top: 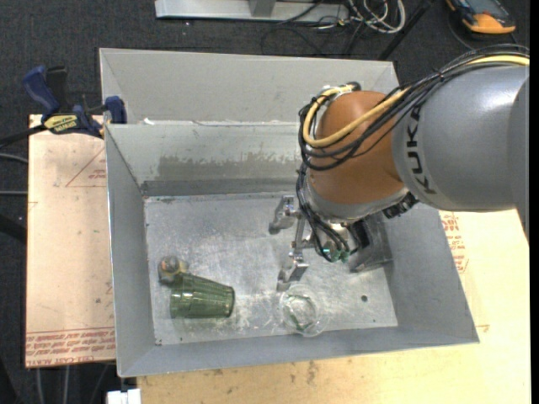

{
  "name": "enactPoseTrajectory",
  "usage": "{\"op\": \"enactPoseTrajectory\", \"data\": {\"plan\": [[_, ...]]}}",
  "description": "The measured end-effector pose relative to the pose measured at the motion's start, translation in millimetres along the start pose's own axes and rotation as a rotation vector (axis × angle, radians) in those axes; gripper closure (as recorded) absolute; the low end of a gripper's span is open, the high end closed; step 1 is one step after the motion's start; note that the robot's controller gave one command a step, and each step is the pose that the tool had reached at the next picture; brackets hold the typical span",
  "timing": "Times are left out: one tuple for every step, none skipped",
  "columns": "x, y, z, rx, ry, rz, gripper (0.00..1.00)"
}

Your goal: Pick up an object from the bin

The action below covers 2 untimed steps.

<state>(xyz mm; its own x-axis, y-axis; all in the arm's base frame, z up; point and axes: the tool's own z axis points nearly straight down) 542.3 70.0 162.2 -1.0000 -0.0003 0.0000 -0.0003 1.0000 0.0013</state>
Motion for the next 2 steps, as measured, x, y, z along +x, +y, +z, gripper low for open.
{"op": "enactPoseTrajectory", "data": {"plan": [[9.3, -21.0, 24.6, -0.002, -0.009, -0.177, 0.00], [31.0, -44.1, 52.4, 0.002, 0.003, -0.362, 0.00]]}}
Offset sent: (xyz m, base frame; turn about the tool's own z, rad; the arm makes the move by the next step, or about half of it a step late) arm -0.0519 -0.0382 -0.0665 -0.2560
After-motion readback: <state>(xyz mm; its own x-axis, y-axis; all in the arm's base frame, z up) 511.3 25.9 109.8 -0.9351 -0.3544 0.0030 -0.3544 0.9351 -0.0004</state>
